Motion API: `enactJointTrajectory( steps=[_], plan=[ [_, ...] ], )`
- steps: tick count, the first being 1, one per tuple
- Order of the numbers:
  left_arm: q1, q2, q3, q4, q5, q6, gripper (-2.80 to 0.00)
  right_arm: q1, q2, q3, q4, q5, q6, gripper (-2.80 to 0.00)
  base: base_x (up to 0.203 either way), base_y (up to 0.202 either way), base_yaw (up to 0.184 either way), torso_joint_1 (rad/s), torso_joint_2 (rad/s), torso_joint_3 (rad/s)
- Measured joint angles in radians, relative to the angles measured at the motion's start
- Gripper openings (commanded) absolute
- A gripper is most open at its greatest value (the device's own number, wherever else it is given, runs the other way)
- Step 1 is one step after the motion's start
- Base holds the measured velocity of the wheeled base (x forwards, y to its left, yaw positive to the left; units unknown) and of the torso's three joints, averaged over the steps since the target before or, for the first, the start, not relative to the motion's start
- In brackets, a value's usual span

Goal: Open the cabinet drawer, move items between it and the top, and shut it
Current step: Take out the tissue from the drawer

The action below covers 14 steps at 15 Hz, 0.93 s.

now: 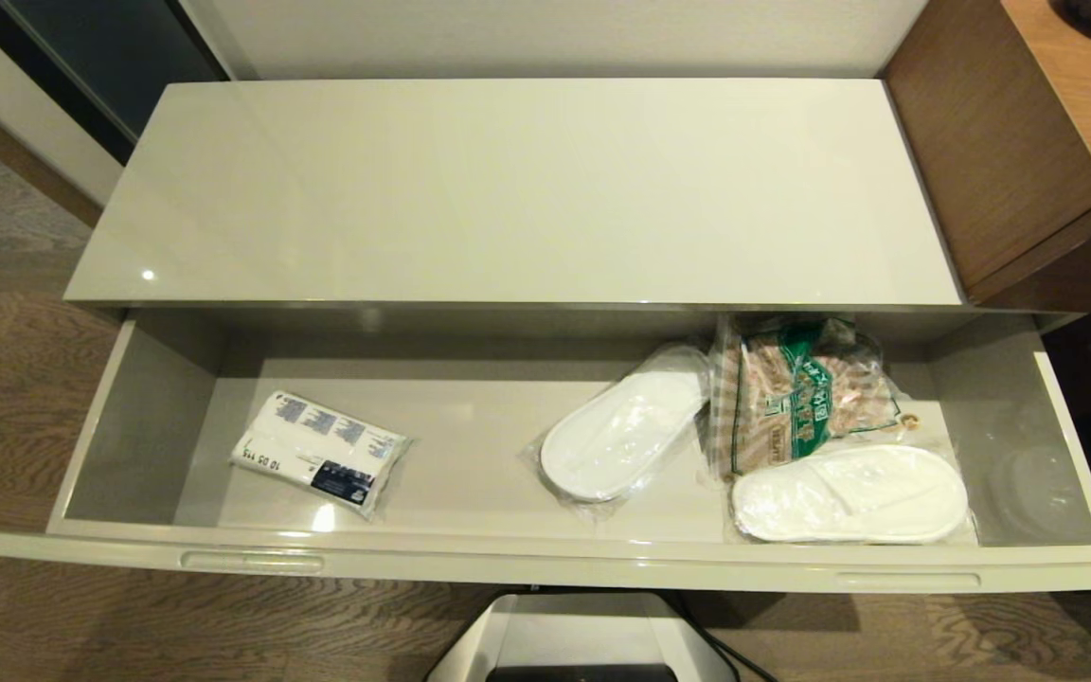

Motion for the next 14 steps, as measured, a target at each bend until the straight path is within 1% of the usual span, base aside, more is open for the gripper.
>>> enactJointTrajectory(
  steps=[1,3,4,6,8,10,13,14],
  plan=[
    [0.0,0.0,0.0,0.0,0.0,0.0,-2.8,-0.003,-0.025,0.032,-0.017,-0.009,-0.033,-2.8,0.0,0.0,0.0,0.0,0.0,0.0],
    [0.0,0.0,0.0,0.0,0.0,0.0,-2.8,-0.005,-0.052,0.061,-0.03,-0.008,-0.042,-2.8,0.0,0.0,0.0,0.0,0.0,0.0],
    [0.0,0.0,0.0,0.0,0.0,0.0,-2.8,-0.005,-0.059,0.084,-0.048,0.018,-0.041,-2.8,0.0,0.0,0.0,0.0,0.0,0.0],
    [0.0,0.0,0.0,0.0,-0.001,0.0,-2.8,-0.006,-0.067,0.143,-0.128,0.108,-0.04,-2.8,0.0,0.0,0.0,0.0,0.0,0.0],
    [0.0,0.0,0.0,0.0,0.0,0.0,-2.8,-0.006,-0.069,0.198,-0.256,0.13,-0.04,-2.8,0.0,0.0,0.0,0.0,0.0,0.0],
    [0.0,0.0,0.0,0.0,0.0,0.0,-2.8,-0.006,-0.07,0.286,-0.484,0.128,-0.038,-2.8,0.0,0.0,0.0,0.0,0.0,0.0],
    [0.0,0.0,0.0,0.0,0.0,0.0,-2.8,-0.006,-0.071,0.498,-0.957,0.132,-0.019,-2.8,0.0,0.0,0.0,0.0,0.0,0.0],
    [0.0,0.0,0.0,-0.001,0.0,-0.001,-2.8,-0.006,-0.071,0.532,-1.096,0.14,-0.008,-2.8,0.0,0.0,0.0,0.0,0.0,0.0]
  ],
)
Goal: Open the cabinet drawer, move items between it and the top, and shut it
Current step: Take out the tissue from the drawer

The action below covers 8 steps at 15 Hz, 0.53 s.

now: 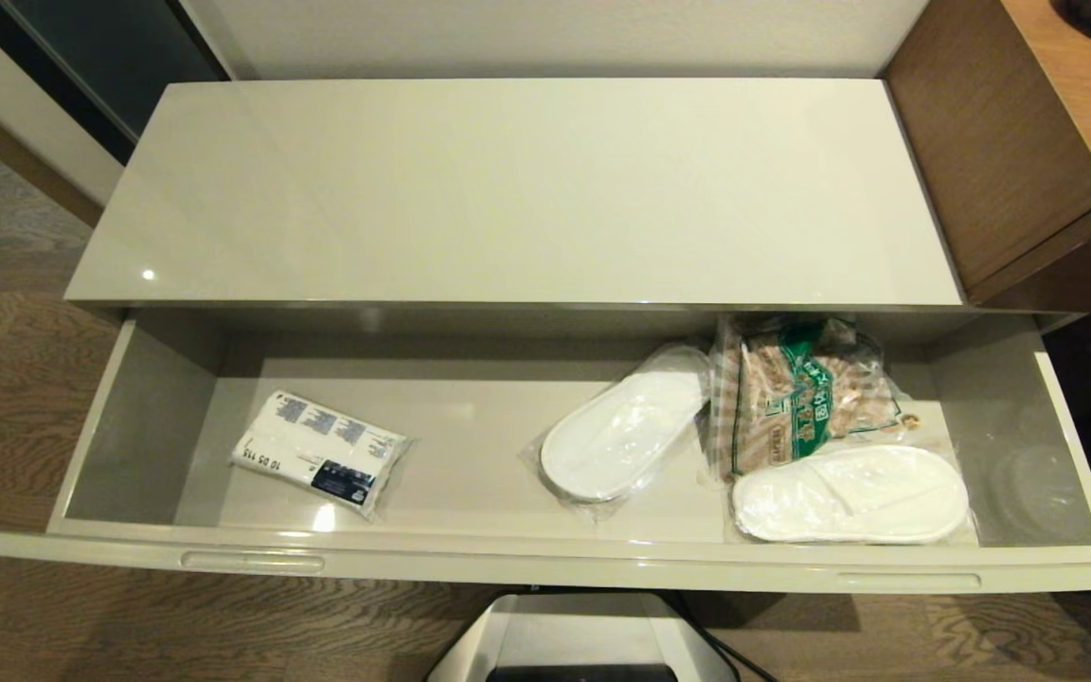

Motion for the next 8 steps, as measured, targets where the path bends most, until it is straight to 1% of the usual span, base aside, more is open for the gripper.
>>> enactJointTrajectory(
  steps=[1,2,4,5,6,8],
  plan=[
    [0.0,0.0,0.0,0.0,0.0,0.0,-2.8,0.0,0.0,0.016,-0.081,0.002,0.012,-2.8,0.0,0.0,0.0,0.0,0.0,0.0],
    [0.0,0.0,0.0,0.0,0.001,0.0,-2.8,0.0,0.0,0.021,-0.094,-0.006,0.021,-2.8,0.0,0.0,0.0,0.0,0.0,0.0],
    [0.0,0.0,0.0,0.0,0.0,0.0,-2.8,0.0,0.0,0.031,-0.076,-0.098,0.022,-2.8,0.0,0.0,0.0,0.0,0.0,0.0],
    [0.0,0.0,0.0,0.001,0.0,0.0,-2.8,0.0,0.0,0.033,-0.071,-0.12,0.021,-2.8,0.0,0.0,0.0,0.0,0.0,0.0],
    [0.0,0.0,0.0,0.001,0.0,0.0,-2.8,0.0,0.0,0.034,-0.072,-0.12,0.017,-2.8,0.0,0.0,0.0,0.0,0.0,0.0],
    [0.0,0.0,0.0,0.001,0.001,0.0,-2.8,0.0,0.0,0.035,-0.061,-0.1,-0.037,-2.8,0.0,0.0,0.0,0.0,0.0,0.0]
  ],
)
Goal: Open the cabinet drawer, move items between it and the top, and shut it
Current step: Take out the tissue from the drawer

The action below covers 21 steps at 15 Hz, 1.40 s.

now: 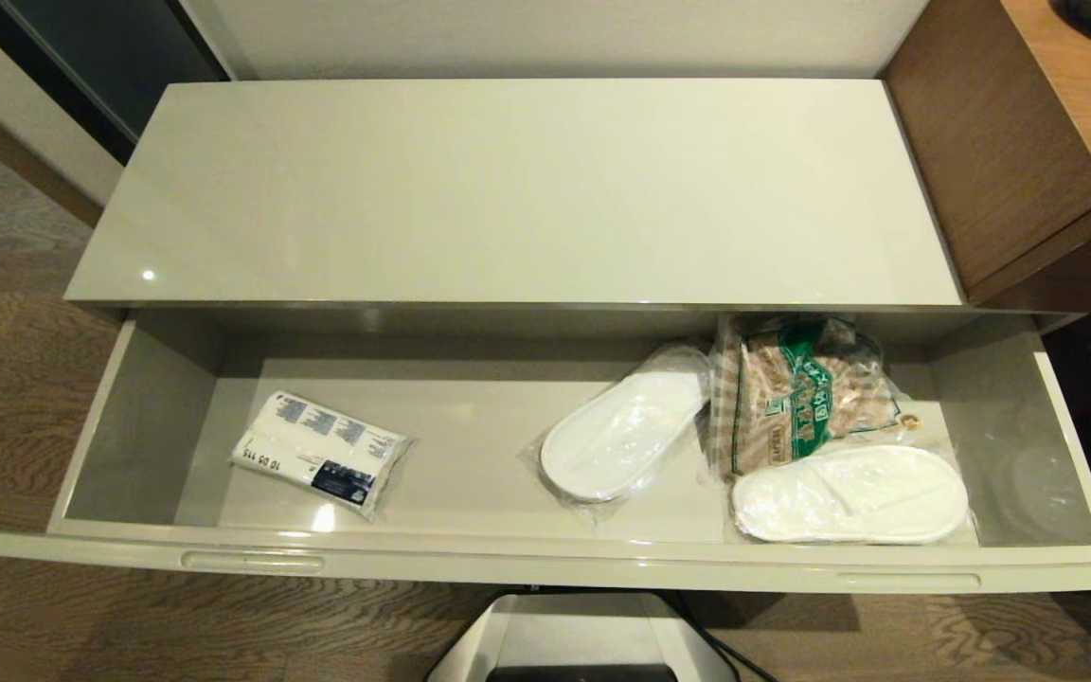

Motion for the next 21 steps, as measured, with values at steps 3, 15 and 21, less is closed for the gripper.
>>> enactJointTrajectory(
  steps=[3,15,21],
  plan=[
    [0.0,0.0,0.0,0.0,0.0,0.0,-2.8,0.0,0.0,0.001,-0.007,0.0,-0.002,-2.8,0.0,0.0,0.0,0.0,0.0,0.0],
    [0.0,0.0,-0.001,-0.003,-0.006,0.02,-2.8,0.0,0.0,0.001,-0.011,0.0,0.001,-2.8,0.0,0.0,0.0,0.0,0.0,0.0],
    [0.0,0.001,-0.005,0.006,0.007,0.014,-2.8,0.0,0.0,0.001,-0.01,0.0,0.001,-2.8,0.0,0.0,0.0,0.0,0.0,0.0]
  ],
)
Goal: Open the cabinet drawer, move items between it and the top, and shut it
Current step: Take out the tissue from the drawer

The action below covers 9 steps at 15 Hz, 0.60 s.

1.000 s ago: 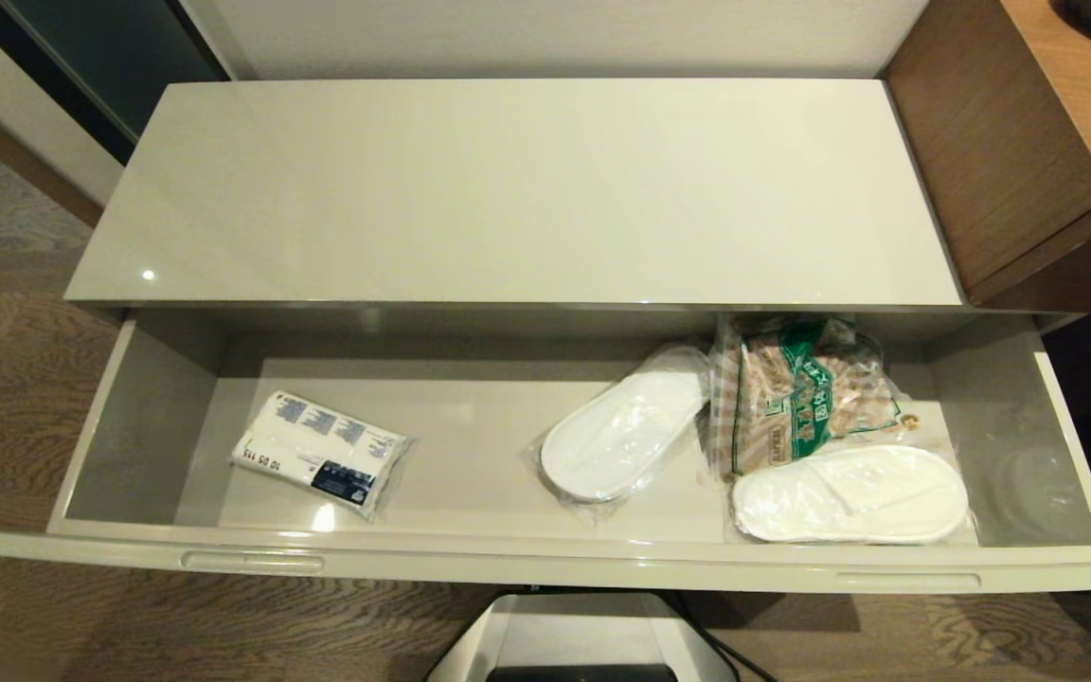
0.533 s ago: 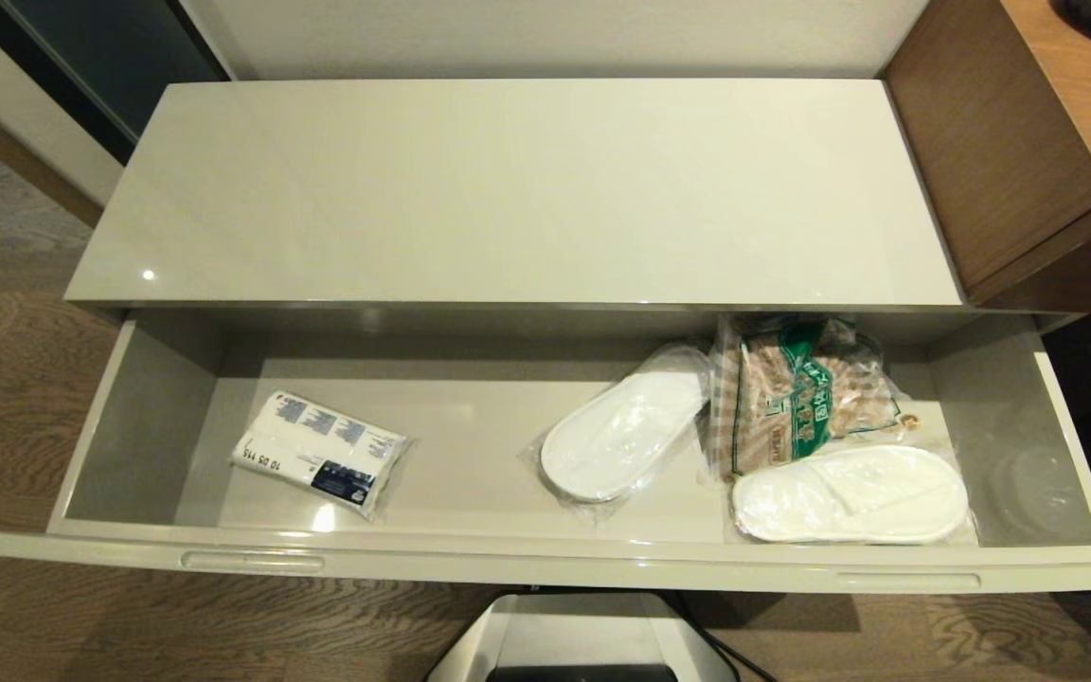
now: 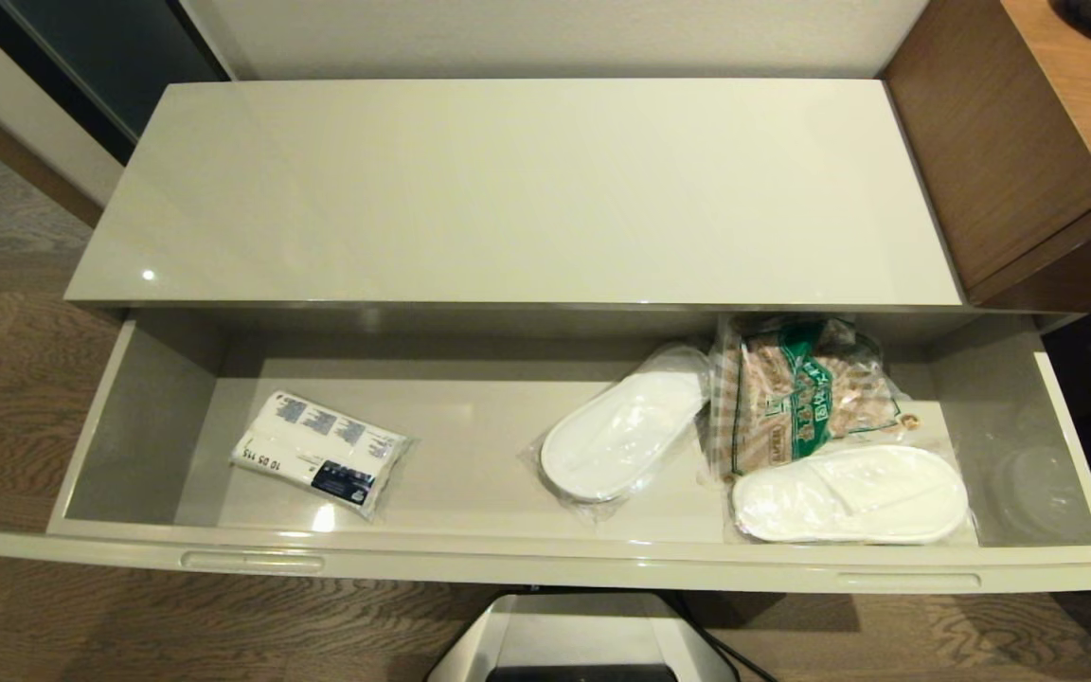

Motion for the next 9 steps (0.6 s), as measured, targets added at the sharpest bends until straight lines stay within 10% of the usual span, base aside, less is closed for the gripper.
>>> enactJointTrajectory(
  steps=[5,9],
  plan=[
    [0.001,0.055,-0.123,0.073,0.04,-0.026,-2.8,0.0,0.0,0.0,0.0,0.0,-0.001,-2.8,0.0,0.0,0.0,0.0,0.0,0.0],
    [0.021,0.368,-0.505,0.276,0.163,-0.237,-2.8,0.0,0.0,0.0,-0.001,0.0,-0.004,-2.8,0.0,0.0,0.0,0.0,0.0,0.0]
  ],
)
